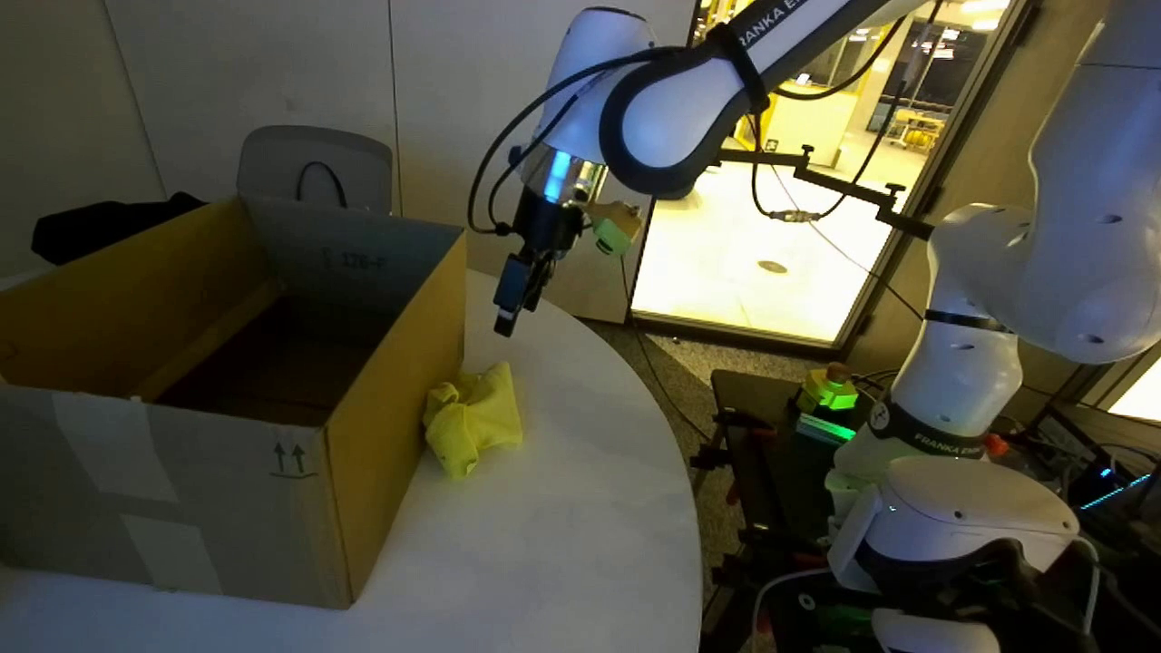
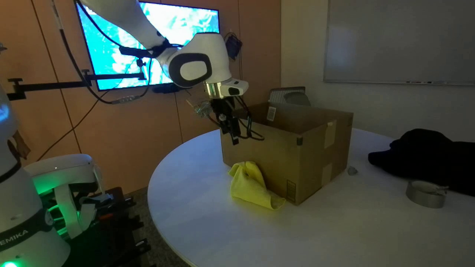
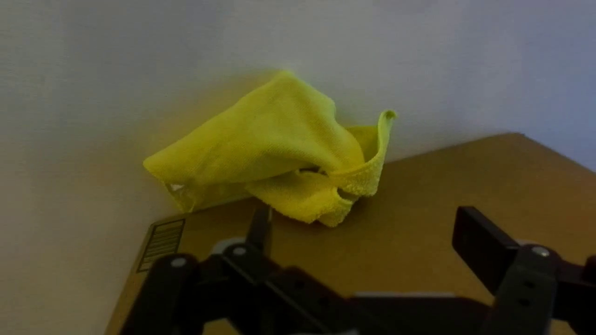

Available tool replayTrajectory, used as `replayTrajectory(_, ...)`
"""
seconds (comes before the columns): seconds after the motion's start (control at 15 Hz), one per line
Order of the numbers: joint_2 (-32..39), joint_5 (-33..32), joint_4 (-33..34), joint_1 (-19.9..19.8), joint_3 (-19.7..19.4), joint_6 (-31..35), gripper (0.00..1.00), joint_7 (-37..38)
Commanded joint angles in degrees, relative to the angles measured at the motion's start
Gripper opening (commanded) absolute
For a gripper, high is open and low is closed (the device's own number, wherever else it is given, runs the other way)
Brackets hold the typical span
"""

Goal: Pick up the marker from the table and wrap it on the cloth, then pick up the cloth and put it in the box

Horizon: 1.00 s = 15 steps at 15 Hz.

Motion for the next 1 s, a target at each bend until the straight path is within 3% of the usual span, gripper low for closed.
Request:
replayTrajectory(0.0, 1.8, -1.5, 5.3, -0.9, 2.2, -9.6, 1.00, -6.8)
replayTrajectory(0.2, 5.0, -3.2, 8.3, -0.3, 3.5, -12.7, 1.00, -8.6)
replayTrajectory(0.4, 8.8, -6.9, 9.6, 0.3, 4.4, -10.6, 1.00, -5.7)
replayTrajectory(0.93, 17.5, -16.3, 9.2, 2.2, 0.7, 0.7, 1.00, 11.8)
